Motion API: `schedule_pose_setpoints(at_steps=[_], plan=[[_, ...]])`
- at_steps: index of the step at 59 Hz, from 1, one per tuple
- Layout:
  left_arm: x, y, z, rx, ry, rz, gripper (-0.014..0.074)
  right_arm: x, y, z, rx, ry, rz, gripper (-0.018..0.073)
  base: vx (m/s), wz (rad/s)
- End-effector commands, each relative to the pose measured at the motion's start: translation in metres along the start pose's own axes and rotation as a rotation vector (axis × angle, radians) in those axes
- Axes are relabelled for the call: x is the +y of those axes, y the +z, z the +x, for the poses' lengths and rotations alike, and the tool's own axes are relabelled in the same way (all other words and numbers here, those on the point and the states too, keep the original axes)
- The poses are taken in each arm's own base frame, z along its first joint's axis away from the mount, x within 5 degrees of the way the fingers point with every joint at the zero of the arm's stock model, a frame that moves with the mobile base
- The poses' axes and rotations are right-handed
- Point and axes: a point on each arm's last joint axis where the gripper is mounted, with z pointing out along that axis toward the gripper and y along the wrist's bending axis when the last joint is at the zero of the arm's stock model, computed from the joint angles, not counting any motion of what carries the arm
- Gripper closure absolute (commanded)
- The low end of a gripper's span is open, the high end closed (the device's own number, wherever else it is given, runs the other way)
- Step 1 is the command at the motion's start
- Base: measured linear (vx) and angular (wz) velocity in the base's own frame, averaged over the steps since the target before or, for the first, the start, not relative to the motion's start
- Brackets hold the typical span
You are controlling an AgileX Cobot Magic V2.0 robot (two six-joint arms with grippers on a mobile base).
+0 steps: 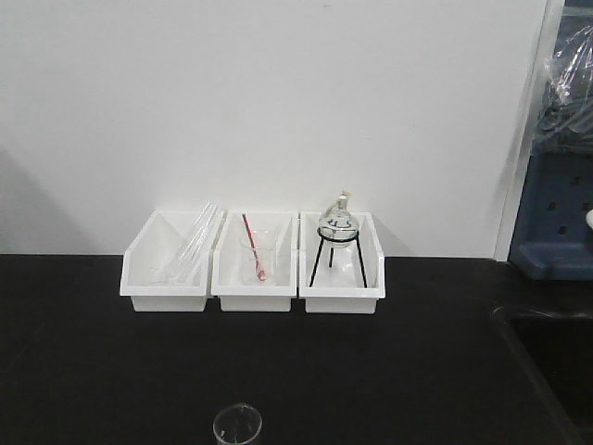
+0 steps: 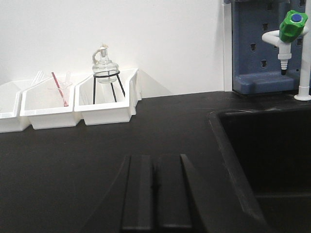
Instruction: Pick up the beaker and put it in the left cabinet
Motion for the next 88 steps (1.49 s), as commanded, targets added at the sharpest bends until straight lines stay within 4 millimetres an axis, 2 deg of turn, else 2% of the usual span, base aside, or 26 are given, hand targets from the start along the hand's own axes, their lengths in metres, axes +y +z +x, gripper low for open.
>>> schedule_pose_setpoints(at_steps=[1, 35, 50, 66, 88], plan=[[0.0, -0.001, -0.003, -0.077, -0.006, -0.007, 0.0595, 0.001, -0.001, -0.007, -0.096, -0.013, -0.006, 0.0559, 0.0, 0.0], [0.0, -0.001, -0.003, -0.077, -0.006, -0.007, 0.0595, 0.001, -0.002, -0.01, -0.128, -0.043, -0.009, 0.0559, 0.0, 0.0], [0.0, -0.001, -0.003, -0.077, -0.006, -0.007, 0.0595, 0.004, -0.008, -0.039, -0.314, 0.025, -0.037, 0.0559, 0.0, 0.0], [0.0, -0.001, -0.003, -0.077, -0.006, -0.007, 0.0595, 0.004, -0.008, -0.08, -0.157, 0.007, -0.001, 0.0557, 0.0, 0.0], [0.0, -0.001, -0.003, -0.077, -0.006, -0.007, 0.0595, 0.003, 0.019, -0.07, 0.035, -0.04, 0.017, 0.0529, 0.0, 0.0]])
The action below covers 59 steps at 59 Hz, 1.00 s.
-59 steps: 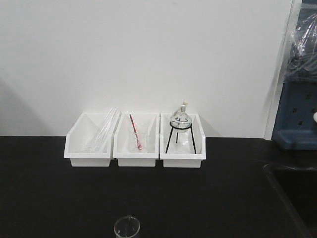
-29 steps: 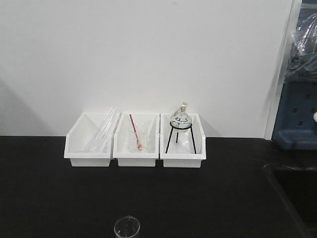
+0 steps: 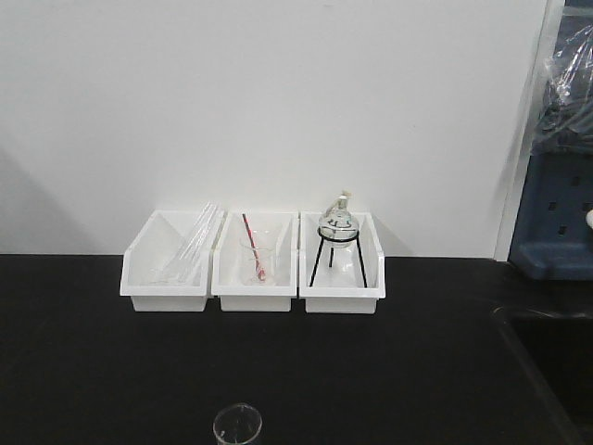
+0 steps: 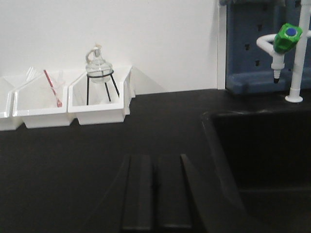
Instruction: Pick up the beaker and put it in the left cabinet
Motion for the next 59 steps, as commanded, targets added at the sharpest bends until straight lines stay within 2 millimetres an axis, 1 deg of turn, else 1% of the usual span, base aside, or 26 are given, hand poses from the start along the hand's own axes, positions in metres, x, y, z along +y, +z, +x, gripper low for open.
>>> schedule_pose_setpoints(at_steps=[1, 4, 12, 17, 25, 28, 34, 38, 46, 51, 59], plan=[[0.0, -0.001, -0.003, -0.077, -0.006, -0.007, 0.0595, 0.001, 0.005, -0.015, -0.057, -0.025, -0.004, 0.0526, 0.0, 0.0], [0.0, -0.001, -0.003, -0.077, -0.006, -0.007, 0.0595, 0.001, 0.009, -0.014, -0.031, -0.039, -0.002, 0.0512, 0.0, 0.0], [0.0, -0.001, -0.003, -0.077, -0.006, -0.007, 0.0595, 0.001, 0.02, -0.009, 0.04, -0.071, 0.002, 0.0443, 0.0, 0.0], [0.0, -0.001, -0.003, -0.077, -0.006, -0.007, 0.0595, 0.001, 0.027, -0.006, 0.078, -0.072, 0.0, 0.0361, 0.0, 0.0], [0.0, -0.001, -0.003, -0.077, -0.006, -0.007, 0.0595, 0.003, 0.04, -0.005, 0.088, -0.102, -0.016, 0.0219, 0.0, 0.0], [0.0, -0.001, -0.003, -0.077, -0.006, -0.007, 0.0595, 0.004, 0.046, -0.006, 0.077, -0.135, -0.028, 0.015, 0.0, 0.0], [0.0, -0.001, -0.003, -0.077, -0.006, -0.007, 0.0595, 0.007, 0.059, -0.01, 0.009, -0.177, -0.062, 0.0071, 0.0, 0.0], [0.0, -0.001, -0.003, -0.077, -0.006, -0.007, 0.0595, 0.011, 0.069, -0.013, -0.043, -0.182, -0.092, 0.0045, 0.0, 0.0], [0.0, -0.001, -0.003, -0.077, -0.006, -0.007, 0.0595, 0.02, 0.089, -0.01, -0.105, -0.195, -0.187, 0.0045, 0.0, 0.0], [0.0, -0.001, -0.003, -0.077, -0.006, -0.007, 0.0595, 0.03, 0.099, -0.004, -0.117, -0.207, -0.307, 0.0045, 0.0, 0.0], [0.0, -0.001, -0.003, -0.077, -0.006, -0.007, 0.0595, 0.049, 0.114, 0.009, -0.1, -0.171, -0.53, 0.0045, 0.0, 0.0]])
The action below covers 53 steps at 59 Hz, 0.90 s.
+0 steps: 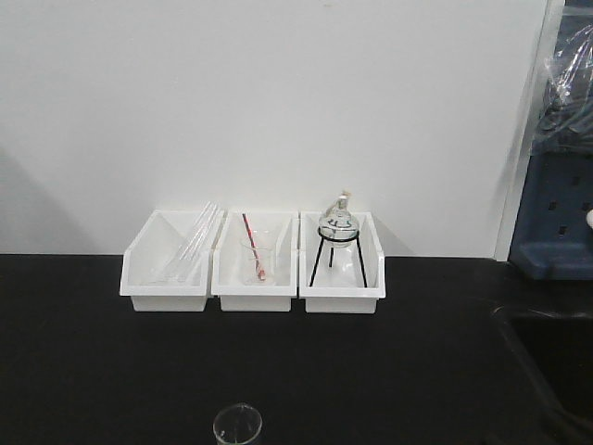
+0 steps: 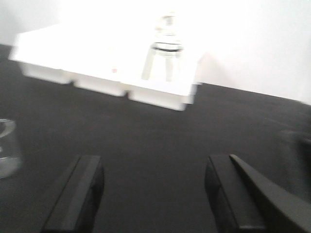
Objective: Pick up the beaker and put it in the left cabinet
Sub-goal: 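Move the right gripper down over the clear glass beaker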
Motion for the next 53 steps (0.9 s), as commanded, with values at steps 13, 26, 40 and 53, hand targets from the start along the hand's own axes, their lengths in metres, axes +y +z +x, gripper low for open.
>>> schedule_pose_setpoints(at_steps=[13, 26, 40, 53], plan=[[0.0, -0.001, -0.003, -0.077, -0.006, -0.007, 0.0595, 0.011, 0.047, -0.007, -0.096, 0.039, -0.339, 0.0045, 0.0, 0.0], [0.0, -0.001, -0.003, -0.077, -0.006, -0.007, 0.0595, 0.036, 0.086, -0.007, -0.042, 0.009, -0.473, 0.0045, 0.0, 0.0], [0.0, -0.001, -0.003, -0.077, -0.006, -0.007, 0.0595, 0.059, 0.125, -0.003, 0.026, 0.01, -0.478, 0.0043, 0.0, 0.0], [0.0, -0.001, -0.003, -0.077, -0.006, -0.007, 0.0595, 0.081, 0.152, 0.006, 0.048, 0.022, -0.533, 0.0035, 0.0, 0.0]])
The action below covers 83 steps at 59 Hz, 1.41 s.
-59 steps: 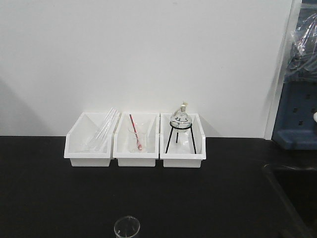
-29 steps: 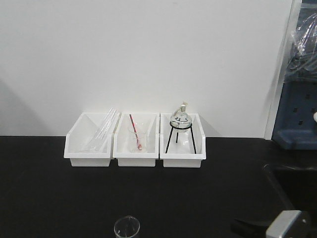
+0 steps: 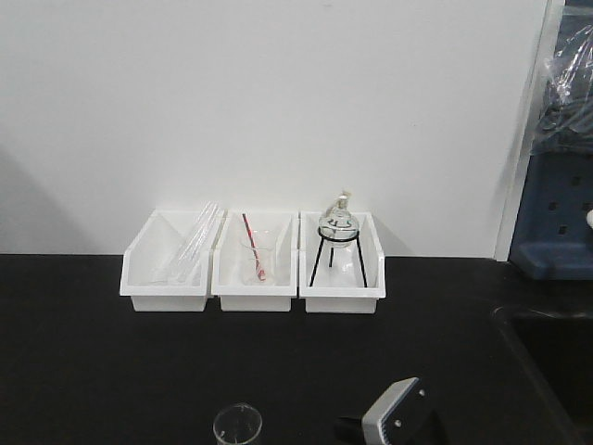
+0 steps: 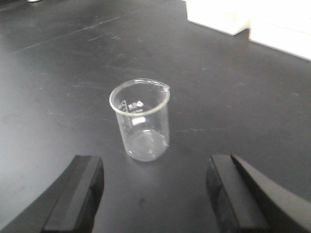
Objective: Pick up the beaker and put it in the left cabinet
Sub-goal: 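Move the right gripper down over the clear glass beaker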
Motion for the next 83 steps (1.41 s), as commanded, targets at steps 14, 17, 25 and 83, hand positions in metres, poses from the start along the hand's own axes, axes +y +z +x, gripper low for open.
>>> schedule_pose_setpoints(at_steps=[14, 17, 25, 83], plan=[[0.0, -0.001, -0.003, -0.077, -0.006, -0.007, 0.0595, 0.008, 0.042, -0.014, -0.087, -0.028, -0.078, -0.0016, 0.0, 0.0], [0.0, -0.001, -0.003, -0.077, -0.006, -0.007, 0.0595, 0.007, 0.045, -0.013, -0.085, -0.03, -0.08, -0.0024, 0.0, 0.0], [0.0, -0.001, -0.003, -0.077, -0.006, -0.007, 0.0595, 0.003, 0.054, -0.012, -0.084, -0.033, -0.082, -0.0039, 0.0, 0.0], [0.0, -0.001, -0.003, -0.077, -0.006, -0.007, 0.0595, -0.001, 0.132, -0.008, -0.1, -0.084, -0.135, -0.0036, 0.0, 0.0]])
